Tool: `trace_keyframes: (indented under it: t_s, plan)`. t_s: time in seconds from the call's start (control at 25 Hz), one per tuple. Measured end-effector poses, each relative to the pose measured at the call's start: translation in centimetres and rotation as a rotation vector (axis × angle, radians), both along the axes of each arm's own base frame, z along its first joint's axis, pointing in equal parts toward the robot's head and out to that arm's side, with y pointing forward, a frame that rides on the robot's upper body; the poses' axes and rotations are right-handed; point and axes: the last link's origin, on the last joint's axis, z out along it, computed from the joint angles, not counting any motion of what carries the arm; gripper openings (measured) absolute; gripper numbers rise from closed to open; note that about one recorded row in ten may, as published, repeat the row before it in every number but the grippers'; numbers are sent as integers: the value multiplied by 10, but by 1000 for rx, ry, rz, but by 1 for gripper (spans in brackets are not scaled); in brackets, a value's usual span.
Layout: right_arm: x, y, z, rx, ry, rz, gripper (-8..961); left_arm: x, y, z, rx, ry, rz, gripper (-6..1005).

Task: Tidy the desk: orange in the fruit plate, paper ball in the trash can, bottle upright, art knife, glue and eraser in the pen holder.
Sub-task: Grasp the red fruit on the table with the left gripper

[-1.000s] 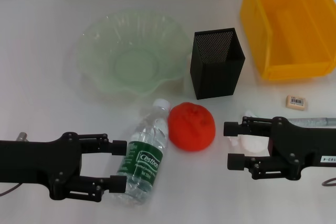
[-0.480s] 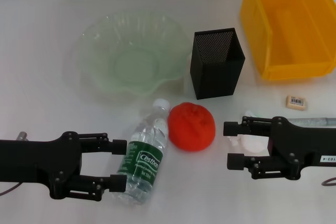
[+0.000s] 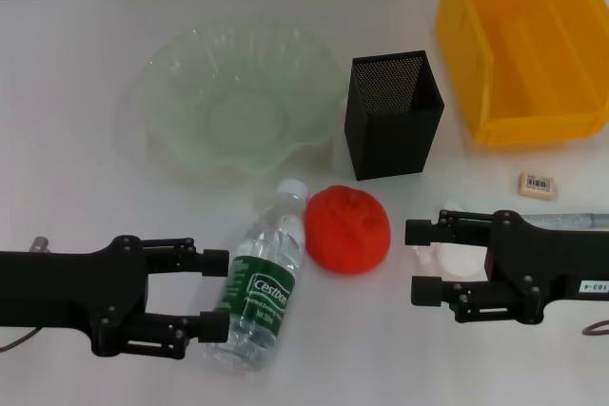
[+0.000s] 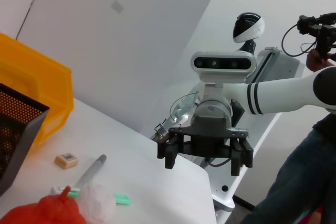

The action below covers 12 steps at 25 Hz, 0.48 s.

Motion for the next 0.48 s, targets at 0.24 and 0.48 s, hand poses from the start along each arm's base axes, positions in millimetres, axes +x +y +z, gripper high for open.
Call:
trace_keyframes:
  t_s: [0.24,0.48]
  plan:
    - [1,0,0,0,-2,-3,768,1,5,-1,4,12,13,722]
    - [6,-3,3,5,-13,-17,768,17,29,12,-7,89,45,715]
